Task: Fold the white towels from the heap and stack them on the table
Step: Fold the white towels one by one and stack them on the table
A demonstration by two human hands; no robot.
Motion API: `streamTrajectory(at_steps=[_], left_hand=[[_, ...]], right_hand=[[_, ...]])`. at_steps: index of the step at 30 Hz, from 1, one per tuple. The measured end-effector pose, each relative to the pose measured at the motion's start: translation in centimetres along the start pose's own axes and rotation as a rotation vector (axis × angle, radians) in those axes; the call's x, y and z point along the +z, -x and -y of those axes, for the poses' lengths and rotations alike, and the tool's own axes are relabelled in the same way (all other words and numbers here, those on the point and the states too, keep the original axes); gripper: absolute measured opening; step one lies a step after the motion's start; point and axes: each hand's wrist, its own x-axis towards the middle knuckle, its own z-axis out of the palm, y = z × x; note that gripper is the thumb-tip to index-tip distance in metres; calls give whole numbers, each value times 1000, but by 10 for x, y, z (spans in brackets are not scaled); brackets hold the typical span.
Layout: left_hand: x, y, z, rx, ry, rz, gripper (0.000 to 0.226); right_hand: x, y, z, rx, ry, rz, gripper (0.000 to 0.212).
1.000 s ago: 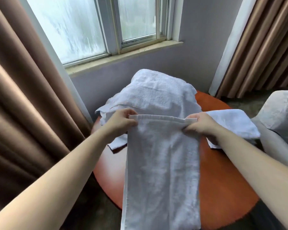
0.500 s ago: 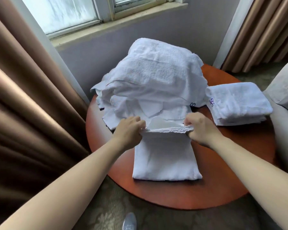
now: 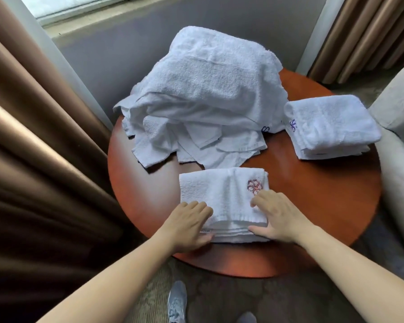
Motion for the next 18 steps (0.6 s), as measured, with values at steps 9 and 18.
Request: streamTrajectory(at_steps=[9, 18], left_hand=[[-1, -2, 8, 7, -97, -67, 6], [-5, 11, 3, 232, -91, -152, 6]], right_hand=[[2, 9, -7, 159, -102, -154, 16], [-2, 19, -6, 21, -100, -202, 17]])
